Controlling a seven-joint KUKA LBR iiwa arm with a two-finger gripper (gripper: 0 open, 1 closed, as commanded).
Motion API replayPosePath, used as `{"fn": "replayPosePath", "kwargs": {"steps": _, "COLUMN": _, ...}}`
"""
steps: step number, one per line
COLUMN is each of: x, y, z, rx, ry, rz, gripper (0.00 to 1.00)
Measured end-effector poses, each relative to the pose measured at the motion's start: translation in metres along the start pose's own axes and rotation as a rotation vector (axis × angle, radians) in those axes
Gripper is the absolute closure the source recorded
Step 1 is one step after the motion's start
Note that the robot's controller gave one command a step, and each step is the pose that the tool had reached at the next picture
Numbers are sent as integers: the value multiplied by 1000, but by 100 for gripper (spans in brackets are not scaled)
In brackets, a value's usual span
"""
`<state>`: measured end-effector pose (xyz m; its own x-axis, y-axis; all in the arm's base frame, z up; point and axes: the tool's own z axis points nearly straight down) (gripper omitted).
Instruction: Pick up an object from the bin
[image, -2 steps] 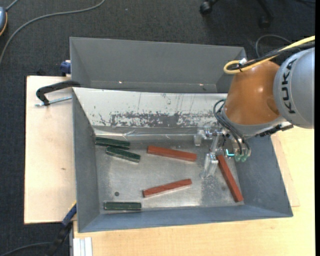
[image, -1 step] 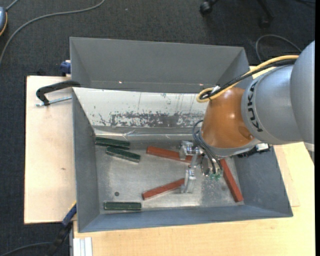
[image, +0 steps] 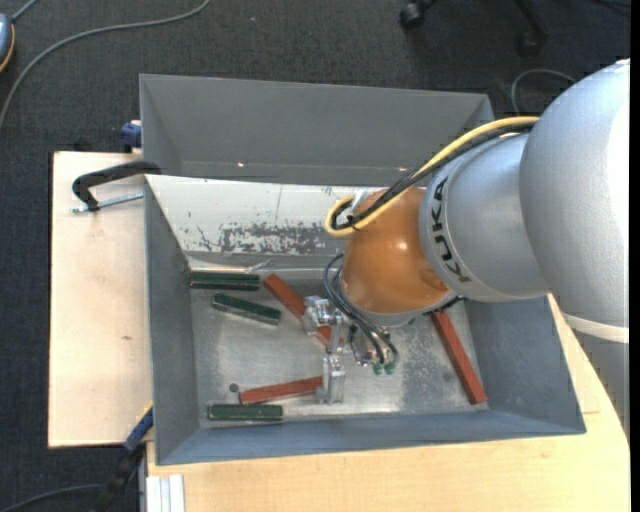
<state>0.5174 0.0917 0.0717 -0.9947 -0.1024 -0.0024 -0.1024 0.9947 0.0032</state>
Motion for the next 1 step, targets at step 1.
{"fn": "replayPosePath", "kwargs": {"steps": 1, "x": -4, "y": -2, "z": -4, "rx": 0, "ry": -17, "rz": 5, "gripper": 100}}
